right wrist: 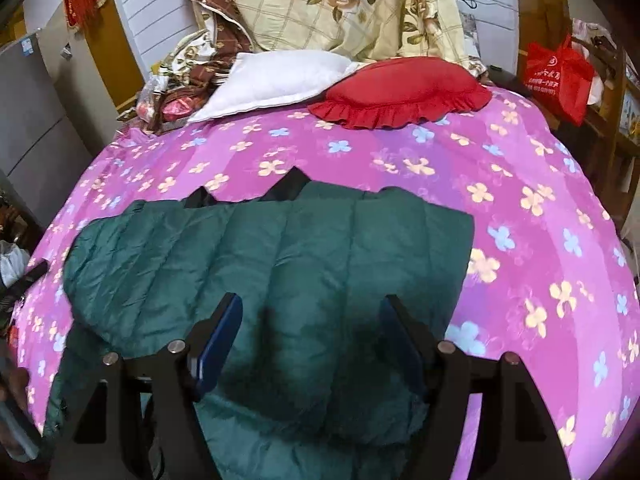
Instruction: Fold large clothes
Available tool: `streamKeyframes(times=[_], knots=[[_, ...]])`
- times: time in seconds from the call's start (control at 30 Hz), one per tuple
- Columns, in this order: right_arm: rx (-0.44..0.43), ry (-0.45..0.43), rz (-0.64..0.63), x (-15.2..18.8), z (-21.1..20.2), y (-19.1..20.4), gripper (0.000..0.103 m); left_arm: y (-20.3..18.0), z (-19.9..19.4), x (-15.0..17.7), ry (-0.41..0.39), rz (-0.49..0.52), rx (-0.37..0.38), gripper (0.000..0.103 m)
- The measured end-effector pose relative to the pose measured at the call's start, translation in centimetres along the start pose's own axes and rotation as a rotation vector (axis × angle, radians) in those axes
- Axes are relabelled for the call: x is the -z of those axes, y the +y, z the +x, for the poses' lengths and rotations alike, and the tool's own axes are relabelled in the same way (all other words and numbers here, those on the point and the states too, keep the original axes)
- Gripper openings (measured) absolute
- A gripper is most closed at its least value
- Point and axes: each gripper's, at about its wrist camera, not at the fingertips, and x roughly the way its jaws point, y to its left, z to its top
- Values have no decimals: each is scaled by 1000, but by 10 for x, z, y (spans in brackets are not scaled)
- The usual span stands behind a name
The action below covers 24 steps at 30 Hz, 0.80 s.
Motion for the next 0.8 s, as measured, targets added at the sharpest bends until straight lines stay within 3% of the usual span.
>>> streamKeyframes(times=[0.2,0.37,0.53,0.7,0.8], knots=[[42,31,-9,-11,35,-4,75,-27,32,4,63,76,-13,36],[75,69,-55,-12,68,0,76,-44,77,24,176,172,-70,36],[57,60,-15,-12,81,-9,78,-45,88,32,194,183,-68,36],[86,63,-52,-15,60,-2,78,-45,89,33,201,186,-66,36],[37,2,-49,-10,24,0,78,-45,90,33,198,184,-66,36]])
